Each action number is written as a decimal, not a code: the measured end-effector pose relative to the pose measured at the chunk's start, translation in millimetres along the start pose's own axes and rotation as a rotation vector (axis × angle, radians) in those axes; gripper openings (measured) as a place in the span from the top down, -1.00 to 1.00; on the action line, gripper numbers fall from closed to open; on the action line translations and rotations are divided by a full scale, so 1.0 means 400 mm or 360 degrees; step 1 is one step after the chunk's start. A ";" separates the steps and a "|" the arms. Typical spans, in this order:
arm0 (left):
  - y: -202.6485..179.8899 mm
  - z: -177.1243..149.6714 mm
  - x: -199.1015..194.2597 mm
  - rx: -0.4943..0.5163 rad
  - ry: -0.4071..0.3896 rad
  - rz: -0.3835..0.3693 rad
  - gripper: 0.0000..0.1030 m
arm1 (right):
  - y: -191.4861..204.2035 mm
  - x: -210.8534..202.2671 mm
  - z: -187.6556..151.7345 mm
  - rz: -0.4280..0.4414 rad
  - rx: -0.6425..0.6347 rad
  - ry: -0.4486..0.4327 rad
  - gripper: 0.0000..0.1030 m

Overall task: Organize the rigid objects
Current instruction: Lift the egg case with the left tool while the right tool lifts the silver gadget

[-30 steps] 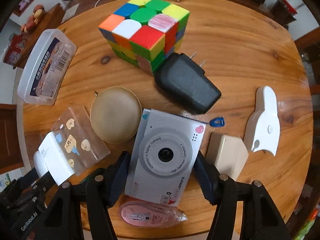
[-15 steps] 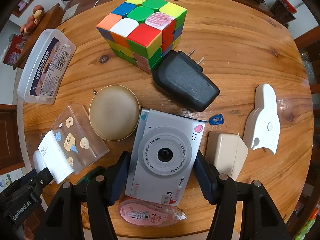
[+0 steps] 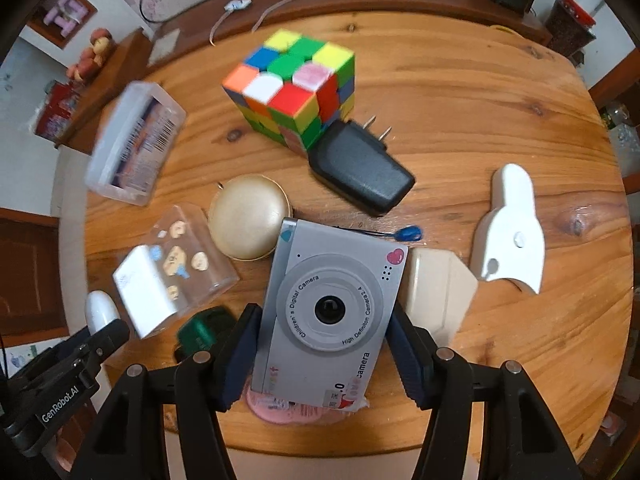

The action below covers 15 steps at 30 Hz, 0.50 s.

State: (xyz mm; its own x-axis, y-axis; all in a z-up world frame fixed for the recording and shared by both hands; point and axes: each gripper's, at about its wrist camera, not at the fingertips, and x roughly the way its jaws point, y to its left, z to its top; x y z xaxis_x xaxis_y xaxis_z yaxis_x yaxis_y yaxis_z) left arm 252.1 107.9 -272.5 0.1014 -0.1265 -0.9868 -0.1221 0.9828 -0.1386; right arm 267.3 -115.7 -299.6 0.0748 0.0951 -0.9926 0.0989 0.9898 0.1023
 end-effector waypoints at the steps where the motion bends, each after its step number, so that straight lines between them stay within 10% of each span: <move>1: -0.004 -0.007 -0.021 0.0009 -0.0020 -0.0013 0.01 | -0.007 -0.014 -0.003 0.0025 0.0008 -0.0014 -0.21; 15: -0.112 -0.269 -0.339 0.0368 -0.0387 -0.0149 0.01 | -0.050 -0.398 -0.244 0.0203 -0.0310 -0.0407 -0.21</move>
State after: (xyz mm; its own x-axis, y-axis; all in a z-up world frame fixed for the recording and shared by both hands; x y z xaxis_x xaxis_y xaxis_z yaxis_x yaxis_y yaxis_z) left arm 137.6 66.4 -141.6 0.3375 -0.2088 -0.9179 0.1229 0.9765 -0.1770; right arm 156.5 -140.1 -150.1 0.3229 0.2139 -0.9219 -0.1164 0.9757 0.1856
